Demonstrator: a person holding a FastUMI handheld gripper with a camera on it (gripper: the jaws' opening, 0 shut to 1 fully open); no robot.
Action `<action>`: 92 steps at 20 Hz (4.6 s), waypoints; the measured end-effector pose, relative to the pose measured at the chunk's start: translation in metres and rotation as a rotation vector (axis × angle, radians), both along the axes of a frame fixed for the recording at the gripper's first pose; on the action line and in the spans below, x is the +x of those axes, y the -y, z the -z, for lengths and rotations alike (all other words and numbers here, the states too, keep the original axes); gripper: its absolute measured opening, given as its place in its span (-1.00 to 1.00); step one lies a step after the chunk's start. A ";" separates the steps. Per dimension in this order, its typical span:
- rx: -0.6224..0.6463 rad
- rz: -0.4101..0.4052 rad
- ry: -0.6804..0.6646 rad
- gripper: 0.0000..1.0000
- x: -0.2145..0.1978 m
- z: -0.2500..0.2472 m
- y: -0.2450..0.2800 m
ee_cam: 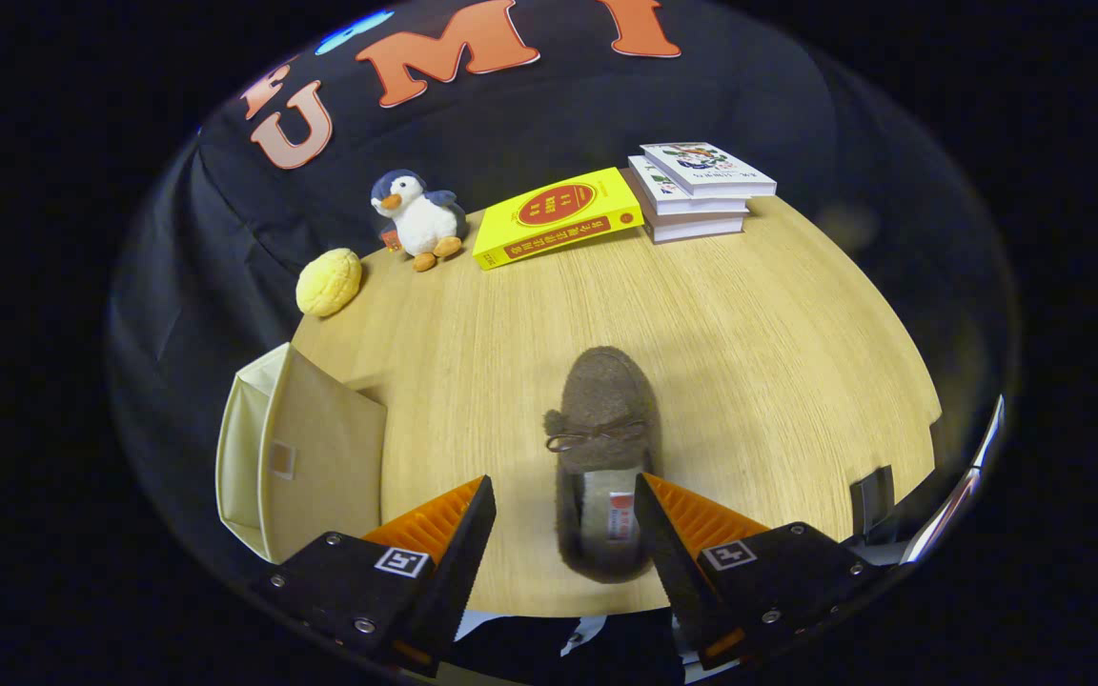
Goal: Open the storage box then place both shoes into the box .Put the left shoe in first, then the right shoe, with the right side of both shoes facing outward in a uniform manner.
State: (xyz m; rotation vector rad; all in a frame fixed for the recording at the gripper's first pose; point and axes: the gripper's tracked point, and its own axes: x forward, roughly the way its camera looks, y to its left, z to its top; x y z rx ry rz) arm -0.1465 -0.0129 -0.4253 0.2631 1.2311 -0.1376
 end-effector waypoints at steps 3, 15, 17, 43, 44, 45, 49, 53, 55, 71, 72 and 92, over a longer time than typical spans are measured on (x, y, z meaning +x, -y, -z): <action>-0.018 -0.045 -0.037 0.72 -0.008 0.028 0.019; -0.091 -0.084 -0.011 -0.37 0.010 0.090 0.039; -0.091 -0.061 -0.021 -0.55 0.010 0.092 0.039; -0.064 -0.033 0.071 -0.90 0.065 -0.074 -0.096; -0.061 -0.033 0.075 -0.90 0.068 -0.079 -0.107; -0.058 -0.037 0.078 -0.90 0.072 -0.083 -0.119; -0.033 -0.069 0.081 -0.90 0.080 -0.094 -0.172; -0.016 -0.115 0.090 -0.90 0.087 -0.098 -0.225; -0.003 -0.144 0.082 -0.90 0.087 -0.095 -0.253; -0.091 -0.246 -0.090 -0.64 0.057 -0.022 -0.315; -0.074 -0.247 -0.077 -0.60 0.057 -0.028 -0.321; -0.043 -0.275 0.507 0.74 0.147 -0.204 -0.147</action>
